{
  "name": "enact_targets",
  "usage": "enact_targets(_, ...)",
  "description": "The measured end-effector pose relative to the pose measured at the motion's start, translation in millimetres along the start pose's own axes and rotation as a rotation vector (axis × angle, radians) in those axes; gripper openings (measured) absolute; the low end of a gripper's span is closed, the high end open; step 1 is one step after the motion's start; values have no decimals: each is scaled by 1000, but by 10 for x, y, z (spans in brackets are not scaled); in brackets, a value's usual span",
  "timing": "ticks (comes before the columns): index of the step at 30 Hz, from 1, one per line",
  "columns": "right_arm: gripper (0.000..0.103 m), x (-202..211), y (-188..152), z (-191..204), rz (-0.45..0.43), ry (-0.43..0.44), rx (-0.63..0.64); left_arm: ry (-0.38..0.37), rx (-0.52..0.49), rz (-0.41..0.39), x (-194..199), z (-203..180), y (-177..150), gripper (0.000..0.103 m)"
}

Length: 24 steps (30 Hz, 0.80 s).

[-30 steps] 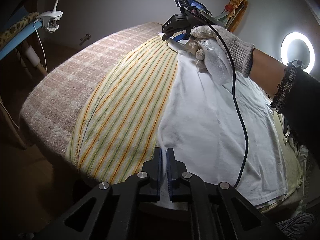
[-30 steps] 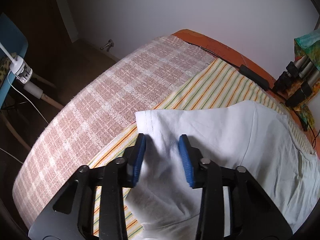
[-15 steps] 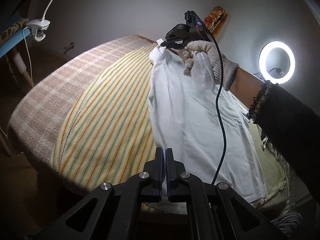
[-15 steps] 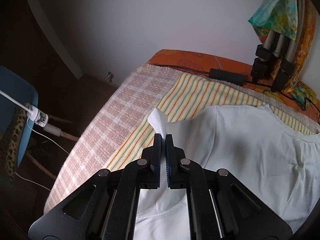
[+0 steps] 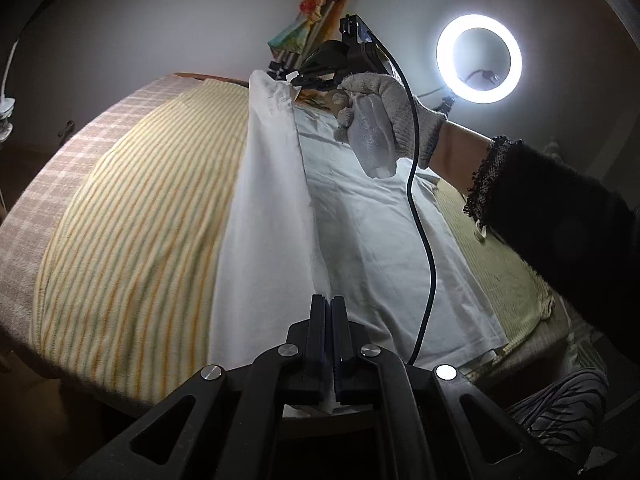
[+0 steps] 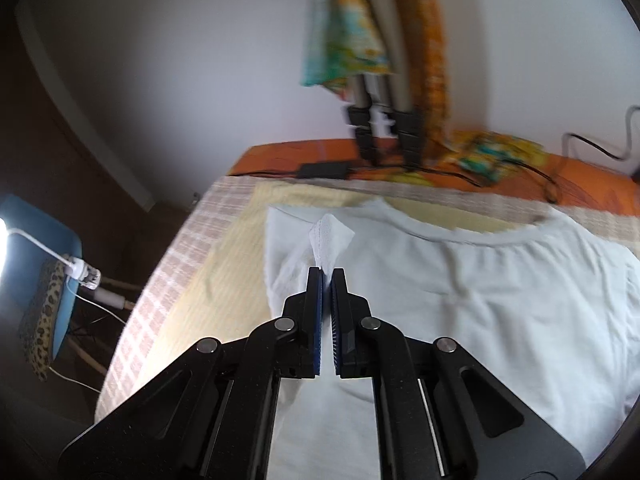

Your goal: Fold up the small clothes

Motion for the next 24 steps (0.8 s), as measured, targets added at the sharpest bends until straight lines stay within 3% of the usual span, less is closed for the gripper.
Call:
enact_targets(4,5,-23,-114,-329,30,-52,-37,-22,-28,74,-196,-138,-86,1)
enact_targets(7,5,-68,-184,-487,48,-118,-32,-26,-64,95,-244,-236,-113,22)
enact_targets(10,5,-84,-224,-579,75,-178,-25,-9,-92,74,-191,-273,-100,26)
enact_targets(11,10,-70,-227,-607,78,-188,-30,-11,-91,67,-160,-262,-99,26)
enact_targets(13,38,-16,-217,-687,84,-198,-53,-12,-85,54,-110,-227,-81,26)
enact_targets(14,58,40,-209,-729,74,-186,-71,-8,-86,48,-87,-210,-71,26)
enact_targets(15,63,101,-196,-748,60,-173,-88,-1,-90,41,-60,-187,-66,26)
enact_targets(24,63,975,-180,-901,-35,-103,-140,58,-127,-15,163,-179,8,27)
Point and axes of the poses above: each gripper's, at about its wrist camera, not at the fingertips, and x roughly against the way its jaws point, z to its left, y to its top, the point moved 4 cm from there along -x, roughly the way its jaws point, and after that the axes turned 1 degree about -y, right-handed, at the moved point
